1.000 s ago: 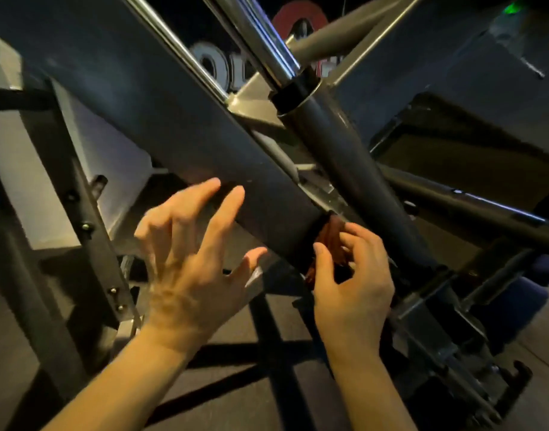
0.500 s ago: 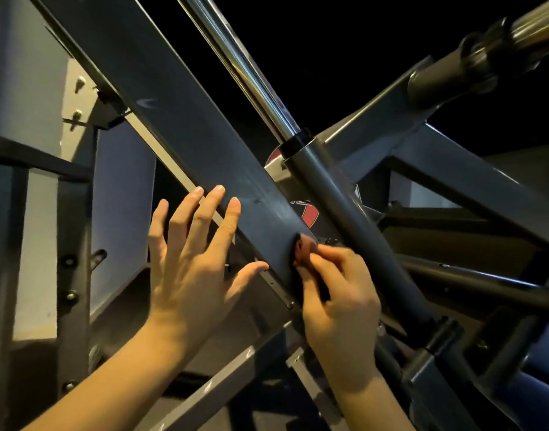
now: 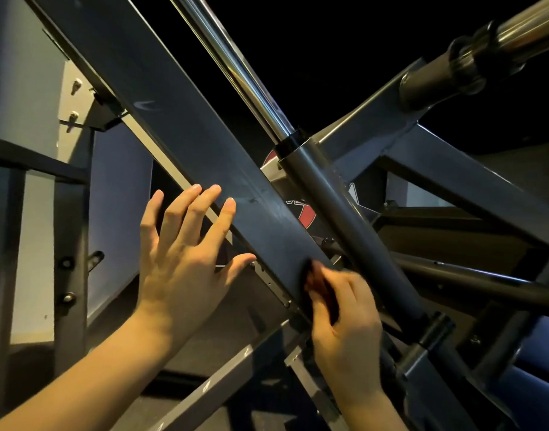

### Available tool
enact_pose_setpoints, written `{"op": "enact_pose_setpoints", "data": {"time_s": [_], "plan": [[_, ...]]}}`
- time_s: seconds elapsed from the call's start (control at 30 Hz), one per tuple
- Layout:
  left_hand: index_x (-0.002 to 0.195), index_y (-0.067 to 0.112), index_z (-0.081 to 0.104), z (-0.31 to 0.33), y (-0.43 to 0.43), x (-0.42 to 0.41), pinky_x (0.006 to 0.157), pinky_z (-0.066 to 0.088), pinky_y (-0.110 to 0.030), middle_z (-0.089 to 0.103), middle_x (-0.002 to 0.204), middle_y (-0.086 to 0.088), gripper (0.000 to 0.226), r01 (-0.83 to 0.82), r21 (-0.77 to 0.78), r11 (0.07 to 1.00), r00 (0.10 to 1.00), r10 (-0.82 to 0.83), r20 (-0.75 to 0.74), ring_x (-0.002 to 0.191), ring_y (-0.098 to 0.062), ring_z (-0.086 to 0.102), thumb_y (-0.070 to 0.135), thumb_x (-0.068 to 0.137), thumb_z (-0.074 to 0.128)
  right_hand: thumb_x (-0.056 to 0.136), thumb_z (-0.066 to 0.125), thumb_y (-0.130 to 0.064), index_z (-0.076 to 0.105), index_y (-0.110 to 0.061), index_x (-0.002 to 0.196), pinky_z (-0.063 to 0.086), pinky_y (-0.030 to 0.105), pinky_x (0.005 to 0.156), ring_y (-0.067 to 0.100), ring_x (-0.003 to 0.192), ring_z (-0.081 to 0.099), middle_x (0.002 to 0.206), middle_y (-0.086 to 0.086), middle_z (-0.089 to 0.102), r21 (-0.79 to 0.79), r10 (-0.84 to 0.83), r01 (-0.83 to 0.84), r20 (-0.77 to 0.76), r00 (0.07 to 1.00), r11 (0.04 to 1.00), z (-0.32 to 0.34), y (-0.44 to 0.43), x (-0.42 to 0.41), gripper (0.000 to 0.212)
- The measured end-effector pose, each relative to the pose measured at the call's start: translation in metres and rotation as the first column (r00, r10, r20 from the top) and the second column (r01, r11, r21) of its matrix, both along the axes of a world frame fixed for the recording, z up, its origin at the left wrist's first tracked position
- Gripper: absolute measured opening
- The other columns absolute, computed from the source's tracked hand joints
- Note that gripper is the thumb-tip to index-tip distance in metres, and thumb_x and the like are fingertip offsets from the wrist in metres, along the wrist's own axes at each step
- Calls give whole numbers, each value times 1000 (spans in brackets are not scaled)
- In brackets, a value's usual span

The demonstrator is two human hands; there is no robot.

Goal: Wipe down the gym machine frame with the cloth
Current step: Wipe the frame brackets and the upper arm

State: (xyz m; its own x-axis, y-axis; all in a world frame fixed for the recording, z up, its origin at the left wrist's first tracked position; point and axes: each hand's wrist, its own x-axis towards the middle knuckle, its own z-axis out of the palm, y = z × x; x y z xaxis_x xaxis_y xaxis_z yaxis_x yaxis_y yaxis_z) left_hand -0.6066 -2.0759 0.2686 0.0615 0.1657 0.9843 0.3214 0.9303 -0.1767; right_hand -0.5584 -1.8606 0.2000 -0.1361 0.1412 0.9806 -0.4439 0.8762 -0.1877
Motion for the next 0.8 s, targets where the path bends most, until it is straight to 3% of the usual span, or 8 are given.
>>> {"op": "enact_pose_setpoints", "data": {"time_s": [0.1,0.27,0.37,0.5,0.63,0.73,0.8], "plan": [[140,8,61,0,-1,1,119,21,-63,49,151,-17,74,-3,-10,1000,1000,4,16,144,-37,39,59,85,63,87,68,-10,68,-13,114,61,36,82,8,101,60,110,-4,61,-38,-2,2,1,1000,999,-3,3,0,27],[139,7,62,1,-1,2,119,22,-63,51,149,-18,72,6,-20,1000,1000,-6,6,143,-37,41,54,85,66,94,68,-9,72,-7,111,54,24,83,14,94,62,103,4,66,107,88,-77,-102,991,991,83,-44,-14,18],[138,8,62,4,-6,2,119,24,-61,52,148,-17,68,28,-48,998,1000,-28,7,142,-36,42,52,87,66,97,60,-17,71,-8,116,48,18,96,11,103,60,111,2,66,149,83,-70,-78,994,986,63,-30,-13,24],[138,10,63,14,-27,6,119,29,-55,52,148,-16,65,60,-75,995,998,-60,4,141,-35,43,53,89,62,90,65,-14,72,-6,114,58,29,84,9,98,61,108,2,65,125,26,-18,-67,997,992,20,-12,-7,26],[141,8,60,28,-46,7,120,29,-54,48,153,-15,66,67,-55,996,998,-66,7,144,-34,39,46,88,67,96,61,-17,71,-7,111,49,15,88,8,94,58,103,2,64,173,89,-63,-147,985,983,95,-57,-19,21],[143,7,58,43,-50,6,121,27,-54,46,154,-17,67,76,-36,996,997,-76,3,146,-35,37,42,87,68,101,55,-23,72,-4,114,52,21,85,15,96,60,104,6,65,193,101,-64,-190,977,979,140,-81,-28,29],[142,5,58,51,-52,5,121,26,-54,46,154,-18,68,52,-30,998,999,-52,-2,146,-35,37,44,87,67,101,54,-22,72,-3,115,51,22,91,17,100,62,107,8,66,238,88,-38,-207,974,971,124,-73,-28,30]]}}
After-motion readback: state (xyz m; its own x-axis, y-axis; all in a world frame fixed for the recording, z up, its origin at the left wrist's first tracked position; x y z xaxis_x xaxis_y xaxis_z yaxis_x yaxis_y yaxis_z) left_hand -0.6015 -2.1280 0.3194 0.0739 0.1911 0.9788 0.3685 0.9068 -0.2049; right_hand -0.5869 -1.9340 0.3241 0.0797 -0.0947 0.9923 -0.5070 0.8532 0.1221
